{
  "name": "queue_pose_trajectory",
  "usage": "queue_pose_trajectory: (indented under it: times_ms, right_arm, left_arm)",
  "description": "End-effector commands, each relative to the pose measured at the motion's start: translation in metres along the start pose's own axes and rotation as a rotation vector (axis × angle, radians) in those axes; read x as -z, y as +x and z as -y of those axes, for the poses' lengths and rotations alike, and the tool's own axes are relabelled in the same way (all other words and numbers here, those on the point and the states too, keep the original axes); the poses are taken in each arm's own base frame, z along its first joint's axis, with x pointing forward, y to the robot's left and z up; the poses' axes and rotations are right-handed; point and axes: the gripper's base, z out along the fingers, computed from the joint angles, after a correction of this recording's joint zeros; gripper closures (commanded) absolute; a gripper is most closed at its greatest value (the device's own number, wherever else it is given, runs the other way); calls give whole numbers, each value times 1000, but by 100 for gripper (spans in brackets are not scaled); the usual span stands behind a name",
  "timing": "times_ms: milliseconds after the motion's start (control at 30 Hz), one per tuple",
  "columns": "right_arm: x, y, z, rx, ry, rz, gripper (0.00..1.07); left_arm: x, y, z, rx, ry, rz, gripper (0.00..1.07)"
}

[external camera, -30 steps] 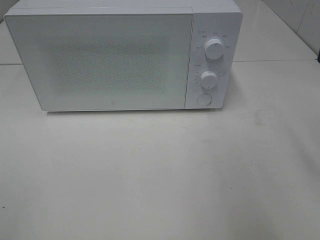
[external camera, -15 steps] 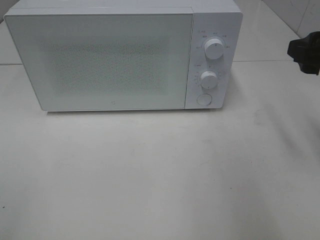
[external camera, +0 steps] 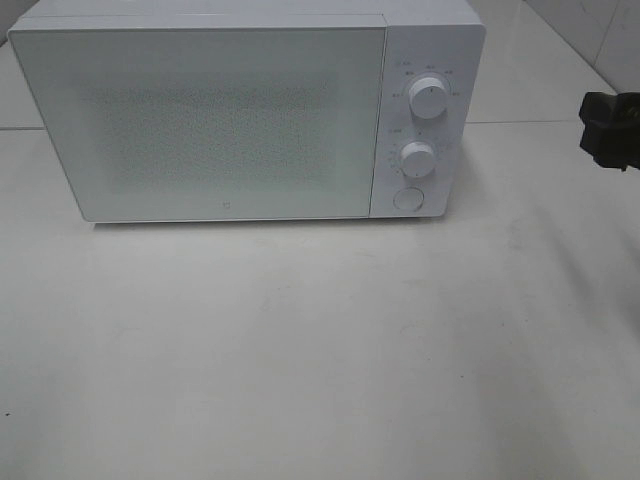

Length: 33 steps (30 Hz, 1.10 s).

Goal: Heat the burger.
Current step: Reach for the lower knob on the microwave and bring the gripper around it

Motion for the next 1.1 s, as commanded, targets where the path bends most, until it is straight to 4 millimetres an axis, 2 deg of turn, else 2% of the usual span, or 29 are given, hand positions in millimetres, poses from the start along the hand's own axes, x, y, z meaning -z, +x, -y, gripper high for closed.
queue_pose_trajectory:
  times_ms: [33, 233, 300, 433, 500, 900, 1100]
  right_arm:
    - [6, 8, 2, 11, 16, 37, 32]
    - [5, 18, -7, 34, 8, 40, 32]
    - [2, 28, -20, 53, 20, 22, 32]
    - [1, 33, -31, 69, 16, 21, 32]
    - [0, 37, -43, 77, -12, 34, 32]
    - [2, 57, -76, 83, -43, 38, 32]
    - [-1, 68, -99, 95, -63, -3, 32]
  left_arm:
    - [3, 2, 0, 1, -1, 31, 9]
    - [3, 2, 0, 1, -1, 31, 9]
    - [3, 2, 0, 1, -1, 31, 9]
    - [3, 2, 0, 1, -1, 31, 9]
    - [3, 2, 0, 1, -1, 31, 9]
    - [3, 2, 0, 1, -1, 31, 9]
    - [3, 2, 0, 1, -1, 31, 9]
